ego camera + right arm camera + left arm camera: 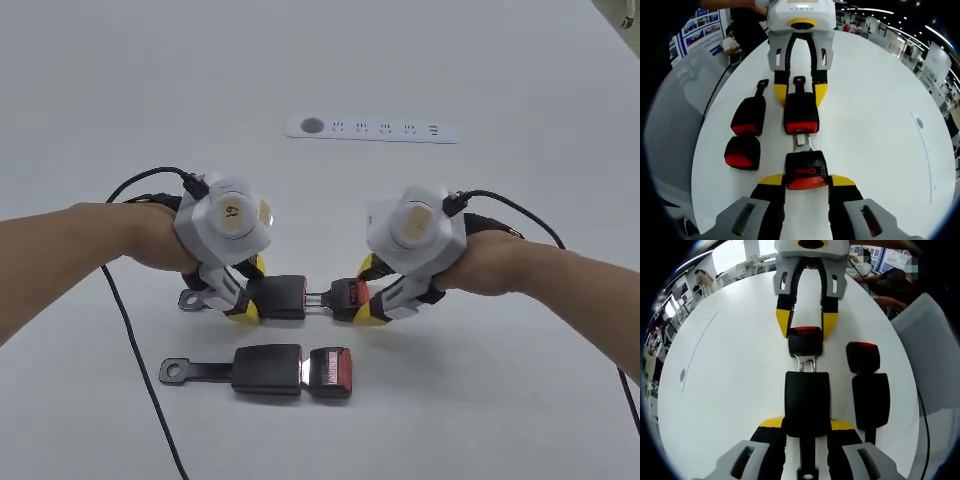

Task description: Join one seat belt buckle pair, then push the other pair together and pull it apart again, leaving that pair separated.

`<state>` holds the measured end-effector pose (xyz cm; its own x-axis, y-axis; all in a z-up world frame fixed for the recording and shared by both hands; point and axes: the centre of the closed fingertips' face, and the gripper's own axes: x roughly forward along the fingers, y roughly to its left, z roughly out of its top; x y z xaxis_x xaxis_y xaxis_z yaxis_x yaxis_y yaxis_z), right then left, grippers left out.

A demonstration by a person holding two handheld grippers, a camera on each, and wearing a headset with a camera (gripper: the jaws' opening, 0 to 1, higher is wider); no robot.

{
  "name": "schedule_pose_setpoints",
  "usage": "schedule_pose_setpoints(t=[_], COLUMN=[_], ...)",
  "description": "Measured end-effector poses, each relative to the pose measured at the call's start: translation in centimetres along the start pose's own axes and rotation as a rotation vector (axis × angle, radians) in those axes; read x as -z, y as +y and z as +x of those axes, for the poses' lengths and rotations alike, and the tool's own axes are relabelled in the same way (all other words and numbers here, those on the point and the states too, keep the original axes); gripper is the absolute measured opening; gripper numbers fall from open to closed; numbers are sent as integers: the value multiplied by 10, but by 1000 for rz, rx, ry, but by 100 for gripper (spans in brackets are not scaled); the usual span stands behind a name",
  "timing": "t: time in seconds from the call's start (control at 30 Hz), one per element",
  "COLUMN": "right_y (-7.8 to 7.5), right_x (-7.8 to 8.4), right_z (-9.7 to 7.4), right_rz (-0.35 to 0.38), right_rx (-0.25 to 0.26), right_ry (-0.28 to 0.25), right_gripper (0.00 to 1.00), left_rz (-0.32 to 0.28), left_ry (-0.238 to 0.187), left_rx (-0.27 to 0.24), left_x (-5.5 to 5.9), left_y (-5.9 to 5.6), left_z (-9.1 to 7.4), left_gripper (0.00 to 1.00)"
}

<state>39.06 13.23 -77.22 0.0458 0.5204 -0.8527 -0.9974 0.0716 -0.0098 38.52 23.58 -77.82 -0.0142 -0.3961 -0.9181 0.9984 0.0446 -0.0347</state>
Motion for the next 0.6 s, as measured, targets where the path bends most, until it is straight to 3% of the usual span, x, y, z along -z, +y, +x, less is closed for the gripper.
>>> schedule_pose_setpoints(t=[0.17, 0.47, 0.6], right_y=[5, 4, 1], right_x=[8, 15, 21], right_z=[-4, -10, -12], right_rz=[-15, -2, 1], right_rx=[-5, 6, 7], right_ry=[6, 9, 12], right_gripper=[29, 29, 29], left_rz=[1, 6, 6], left_ry=[5, 21, 24], left_rx=[0, 2, 2], left_x=[1, 0, 4], left_y=[1, -1, 3], left_z=[1, 0, 2], left_gripper=[32, 32, 32])
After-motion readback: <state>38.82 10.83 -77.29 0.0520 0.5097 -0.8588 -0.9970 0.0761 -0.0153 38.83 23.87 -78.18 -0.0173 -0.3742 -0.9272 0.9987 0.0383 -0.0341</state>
